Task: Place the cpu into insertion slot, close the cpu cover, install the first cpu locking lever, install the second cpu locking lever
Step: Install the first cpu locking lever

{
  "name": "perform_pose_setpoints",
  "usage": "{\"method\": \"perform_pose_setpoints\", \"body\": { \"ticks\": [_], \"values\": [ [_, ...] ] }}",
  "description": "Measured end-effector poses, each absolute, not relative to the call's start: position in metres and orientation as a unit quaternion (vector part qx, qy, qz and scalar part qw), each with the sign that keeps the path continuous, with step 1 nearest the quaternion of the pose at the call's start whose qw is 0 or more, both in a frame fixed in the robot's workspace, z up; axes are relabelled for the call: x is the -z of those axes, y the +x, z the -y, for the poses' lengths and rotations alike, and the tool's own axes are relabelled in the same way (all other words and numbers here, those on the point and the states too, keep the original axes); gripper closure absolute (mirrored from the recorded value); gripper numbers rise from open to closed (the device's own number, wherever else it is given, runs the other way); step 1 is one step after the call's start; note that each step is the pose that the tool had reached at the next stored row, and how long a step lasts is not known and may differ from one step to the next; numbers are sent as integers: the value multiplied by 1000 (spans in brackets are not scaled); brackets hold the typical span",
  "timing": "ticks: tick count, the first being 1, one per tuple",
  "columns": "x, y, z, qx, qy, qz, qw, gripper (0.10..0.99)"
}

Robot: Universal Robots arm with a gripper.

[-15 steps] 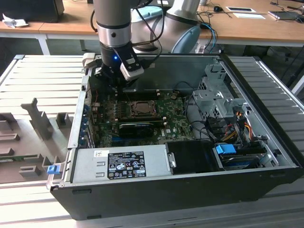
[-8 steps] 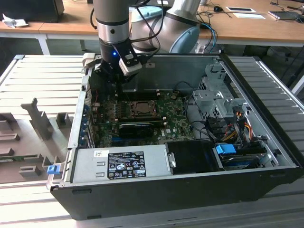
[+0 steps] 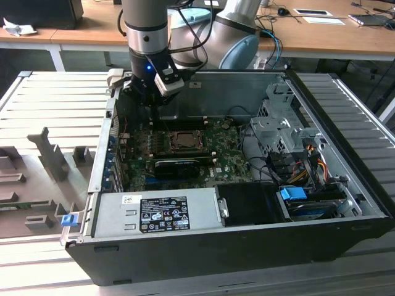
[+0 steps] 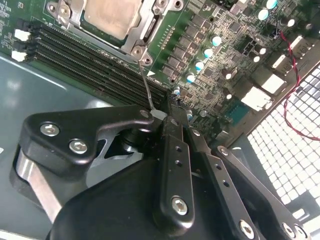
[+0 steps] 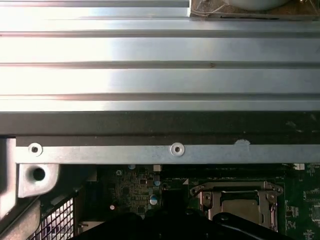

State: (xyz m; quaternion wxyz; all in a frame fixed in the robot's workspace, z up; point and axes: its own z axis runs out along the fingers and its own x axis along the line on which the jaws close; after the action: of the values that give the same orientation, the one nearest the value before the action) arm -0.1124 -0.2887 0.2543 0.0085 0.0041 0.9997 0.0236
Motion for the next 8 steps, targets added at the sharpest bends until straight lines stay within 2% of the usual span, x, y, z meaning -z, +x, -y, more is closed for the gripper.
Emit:
{"method": "perform_pose_setpoints", "body": {
  "ticks": [8],
  "values": [
    [-254,-110,289,-24,4,-1000,9,980]
  ]
}}
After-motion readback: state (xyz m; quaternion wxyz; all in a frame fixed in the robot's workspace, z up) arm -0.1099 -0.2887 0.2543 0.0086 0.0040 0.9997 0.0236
